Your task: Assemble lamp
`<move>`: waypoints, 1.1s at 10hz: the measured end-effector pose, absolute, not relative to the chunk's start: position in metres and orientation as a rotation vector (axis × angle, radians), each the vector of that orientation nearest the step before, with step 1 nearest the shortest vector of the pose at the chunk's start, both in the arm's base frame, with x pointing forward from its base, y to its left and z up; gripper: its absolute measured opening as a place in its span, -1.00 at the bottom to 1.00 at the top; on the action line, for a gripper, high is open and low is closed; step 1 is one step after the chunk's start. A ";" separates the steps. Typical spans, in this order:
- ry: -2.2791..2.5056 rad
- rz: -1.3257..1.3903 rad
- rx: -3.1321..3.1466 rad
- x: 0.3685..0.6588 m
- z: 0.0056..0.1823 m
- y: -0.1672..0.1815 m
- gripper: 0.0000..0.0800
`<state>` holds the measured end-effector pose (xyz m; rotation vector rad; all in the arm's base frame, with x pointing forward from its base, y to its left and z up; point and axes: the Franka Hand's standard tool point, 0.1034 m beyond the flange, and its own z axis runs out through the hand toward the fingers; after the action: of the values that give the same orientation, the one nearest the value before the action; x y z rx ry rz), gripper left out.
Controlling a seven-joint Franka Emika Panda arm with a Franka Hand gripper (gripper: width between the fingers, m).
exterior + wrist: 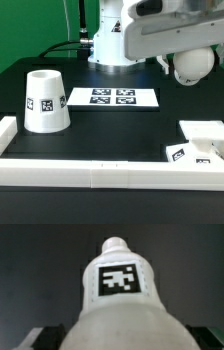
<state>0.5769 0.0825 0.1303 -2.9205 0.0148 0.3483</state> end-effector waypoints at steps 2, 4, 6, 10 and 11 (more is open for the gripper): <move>0.031 0.197 -2.950 0.577 0.128 0.079 0.44; 0.006 -0.077 -2.986 0.594 0.133 0.080 0.44; 0.008 -0.210 -2.984 0.610 0.148 0.081 0.44; 0.015 -0.729 -2.936 0.629 0.159 0.083 0.44; 0.010 -0.763 -2.933 0.624 0.154 0.083 0.44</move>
Offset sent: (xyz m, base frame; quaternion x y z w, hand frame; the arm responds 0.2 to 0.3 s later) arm 0.0245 -0.0018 0.0033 -0.0901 0.2452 -0.1068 0.9594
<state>0.6240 0.0831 0.1536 -2.9334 0.0100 -0.7631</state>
